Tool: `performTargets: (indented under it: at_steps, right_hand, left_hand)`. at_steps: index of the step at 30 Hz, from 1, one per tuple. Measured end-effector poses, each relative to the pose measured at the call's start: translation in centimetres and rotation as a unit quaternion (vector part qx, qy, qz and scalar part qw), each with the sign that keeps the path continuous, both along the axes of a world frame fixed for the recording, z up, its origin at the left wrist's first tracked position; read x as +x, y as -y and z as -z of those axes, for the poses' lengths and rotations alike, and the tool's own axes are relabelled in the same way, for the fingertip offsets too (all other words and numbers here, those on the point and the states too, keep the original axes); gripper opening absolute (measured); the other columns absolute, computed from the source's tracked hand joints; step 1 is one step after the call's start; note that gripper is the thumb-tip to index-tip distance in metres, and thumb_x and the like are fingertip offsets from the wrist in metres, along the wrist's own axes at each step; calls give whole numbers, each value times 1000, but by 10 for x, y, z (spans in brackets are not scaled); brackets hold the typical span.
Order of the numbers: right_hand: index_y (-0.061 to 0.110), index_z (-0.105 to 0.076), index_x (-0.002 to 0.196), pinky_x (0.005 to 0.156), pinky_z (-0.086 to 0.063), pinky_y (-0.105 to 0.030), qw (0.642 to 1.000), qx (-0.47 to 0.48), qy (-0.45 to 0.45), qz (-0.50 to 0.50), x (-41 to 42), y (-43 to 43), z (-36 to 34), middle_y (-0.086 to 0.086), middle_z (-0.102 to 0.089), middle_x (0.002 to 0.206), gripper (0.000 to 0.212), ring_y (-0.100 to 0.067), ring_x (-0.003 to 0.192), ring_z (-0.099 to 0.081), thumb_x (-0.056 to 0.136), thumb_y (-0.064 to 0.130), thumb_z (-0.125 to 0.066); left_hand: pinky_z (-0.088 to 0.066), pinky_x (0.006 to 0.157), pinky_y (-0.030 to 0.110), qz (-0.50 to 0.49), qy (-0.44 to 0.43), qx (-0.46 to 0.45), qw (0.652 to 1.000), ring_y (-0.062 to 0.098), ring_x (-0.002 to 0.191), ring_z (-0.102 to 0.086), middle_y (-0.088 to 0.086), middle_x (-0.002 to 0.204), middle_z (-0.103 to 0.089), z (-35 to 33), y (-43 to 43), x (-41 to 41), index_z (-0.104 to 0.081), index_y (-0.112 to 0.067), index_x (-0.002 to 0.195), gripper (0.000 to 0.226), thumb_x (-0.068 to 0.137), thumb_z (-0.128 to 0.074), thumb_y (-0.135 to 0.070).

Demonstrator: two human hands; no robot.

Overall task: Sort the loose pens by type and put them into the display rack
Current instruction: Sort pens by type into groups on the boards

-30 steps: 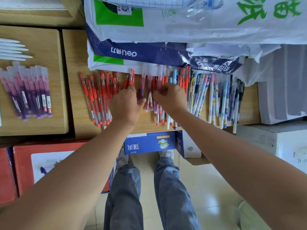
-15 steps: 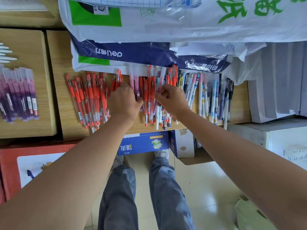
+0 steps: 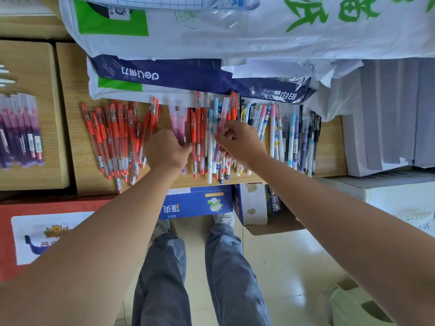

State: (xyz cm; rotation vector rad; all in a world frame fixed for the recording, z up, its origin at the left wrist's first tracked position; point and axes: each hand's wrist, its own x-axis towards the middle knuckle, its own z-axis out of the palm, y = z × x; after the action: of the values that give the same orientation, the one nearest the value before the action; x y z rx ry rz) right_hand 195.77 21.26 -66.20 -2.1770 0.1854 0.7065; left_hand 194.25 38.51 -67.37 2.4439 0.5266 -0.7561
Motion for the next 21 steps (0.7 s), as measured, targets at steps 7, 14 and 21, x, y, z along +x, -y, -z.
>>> performTargets:
  at_steps: [7, 14, 21]
  right_hand:
    - [6, -63, 86, 63, -51, -25, 999, 0, -3, -40, 2, 2, -4, -5, -69, 74, 16, -10, 61, -62, 93, 20, -58]
    - [14, -56, 78, 65, -52, -29, 996, -10, -13, -91, 6, -14, -16, -3, -66, 80, 20, -21, 72, -68, 94, 26, -57]
    - [6, -65, 94, 78, -57, -41, 991, -10, -34, -130, 5, -66, -36, -6, -70, 87, 21, -15, 70, -66, 95, 25, -58]
  left_hand:
    - [-46, 55, 26, -65, -23, -77, 995, 21, 61, -62, -1, 61, -60, -4, -2, 4, -65, -5, 84, 20, 90, -60, -24]
    - [-38, 42, 18, -137, -69, -243, 958, 12, 44, -55, 22, 70, -66, -29, -25, -9, -62, -2, 71, 22, 91, -55, -7]
    - [-34, 38, 17, -182, -78, -359, 912, 18, 57, -56, 15, 75, -67, -63, -71, -36, -60, -6, 81, 15, 95, -54, -9]
